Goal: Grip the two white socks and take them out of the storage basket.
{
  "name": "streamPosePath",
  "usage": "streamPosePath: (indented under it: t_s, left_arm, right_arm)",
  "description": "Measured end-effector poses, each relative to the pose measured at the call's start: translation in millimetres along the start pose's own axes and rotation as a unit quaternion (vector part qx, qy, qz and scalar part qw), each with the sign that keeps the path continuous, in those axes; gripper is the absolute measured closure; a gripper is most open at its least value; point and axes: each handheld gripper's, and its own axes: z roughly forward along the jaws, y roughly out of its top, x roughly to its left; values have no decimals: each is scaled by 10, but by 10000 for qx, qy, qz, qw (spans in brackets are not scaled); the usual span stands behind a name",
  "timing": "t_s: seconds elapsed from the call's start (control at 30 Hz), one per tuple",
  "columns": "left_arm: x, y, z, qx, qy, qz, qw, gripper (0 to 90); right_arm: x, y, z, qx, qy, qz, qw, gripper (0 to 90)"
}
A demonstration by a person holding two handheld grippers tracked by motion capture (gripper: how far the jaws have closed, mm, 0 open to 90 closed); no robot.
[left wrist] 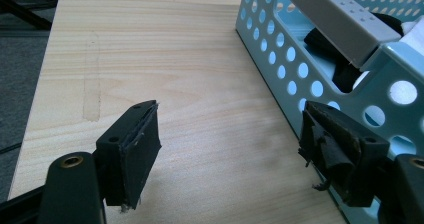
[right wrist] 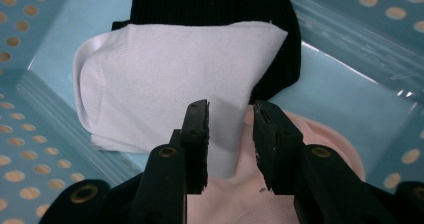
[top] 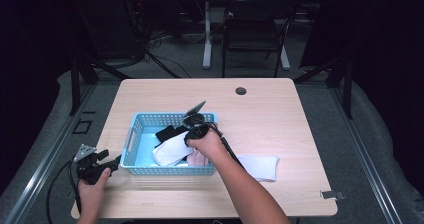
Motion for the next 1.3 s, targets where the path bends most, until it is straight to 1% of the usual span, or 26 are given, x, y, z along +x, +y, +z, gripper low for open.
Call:
streamPosePath:
  t_s: [0.17,0.2,0.23,0.27,0.3,0.37,0.5,0.57,0.63,0.67,0.7,0.73,0.77,0.8,0.83,0.9,0.93,0.97,1.0,1.03,1.07,1.1,1.17,1.2,1.27,1.3]
  left_arm:
    - [-2,0,2,0,-10,4,10000,239]
    - [-3,0,2,2,-12,8,10000,239]
    - [-1,0,0,-6,-13,0,10000,239]
    - [-1,0,0,-6,-13,0,10000,239]
    - [0,0,-1,-13,-12,-12,10000,239]
    - [0,0,-1,-14,-9,-13,10000,239]
    - [-3,0,2,1,-9,5,10000,239]
    - [-4,0,3,5,-9,3,10000,239]
    - [-3,0,2,4,-6,1,10000,239]
    - [-3,0,2,4,-6,1,10000,239]
    - [-5,0,3,6,-3,7,10000,239]
    - [-5,0,3,6,-3,7,10000,239]
    - [-6,0,4,1,-4,7,10000,239]
    - [-6,0,4,1,-4,7,10000,239]
    - [-6,-1,1,-5,0,5,10000,239]
    - [-6,-1,1,-6,-1,1,10000,239]
    - [-6,-1,1,-6,-1,1,10000,239]
    - [-8,-1,4,-2,2,13,10000,239]
    - [-8,-1,4,-2,2,13,10000,239]
    - [-5,2,-2,54,-4,29,10000,239]
    - [-4,2,-1,58,-5,29,10000,239]
    - [-4,2,-2,55,-2,25,10000,239]
    - [-5,-1,2,5,3,5,10000,239]
    - [-5,-1,2,5,3,5,10000,239]
    - [-4,0,1,16,6,17,10000,239]
    - [-4,0,2,18,4,19,10000,239]
  right_arm:
    - [3,25,69,83,23,53,9999,686]
    - [3,26,83,68,63,104,9999,706]
    - [3,27,75,74,54,33,10000,764]
    - [3,27,75,74,54,33,10000,764]
    - [12,22,51,94,61,-102,9999,831]
    - [33,6,28,26,63,-170,9998,868]
    - [60,-27,-34,-9,68,-418,9991,879]
    - [102,-69,-68,-174,76,-486,9986,882]
    - [166,-127,-165,-389,55,-760,9963,885]
    - [166,-127,-165,-389,55,-760,9963,885]
    - [228,-182,-222,-661,31,-893,9938,887]
    - [228,-182,-222,-661,31,-893,9938,887]
    - [296,-245,-256,-997,-18,-1039,9896,888]
    - [296,-245,-256,-997,-18,-1039,9896,888]
    - [348,-303,-285,-1259,-76,-1207,9846,889]
    - [395,-358,-319,-1524,-139,-1363,9788,890]
    - [395,-358,-319,-1524,-139,-1363,9788,890]
    - [431,-405,-364,-1718,-111,-1399,9751,891]
    - [431,-405,-364,-1718,-111,-1399,9751,891]
    - [453,-444,-408,-1910,-112,-1437,9709,891]
    - [453,-444,-408,-1910,-112,-1437,9709,891]
    - [465,-469,-456,-2100,-60,-1419,9673,890]
    - [473,-487,-524,-2283,-5,-1374,9638,890]
    - [473,-487,-524,-2283,-5,-1374,9638,890]
    - [474,-516,-613,-2491,64,-1345,9591,890]
    - [481,-550,-683,-2660,48,-1360,9543,890]
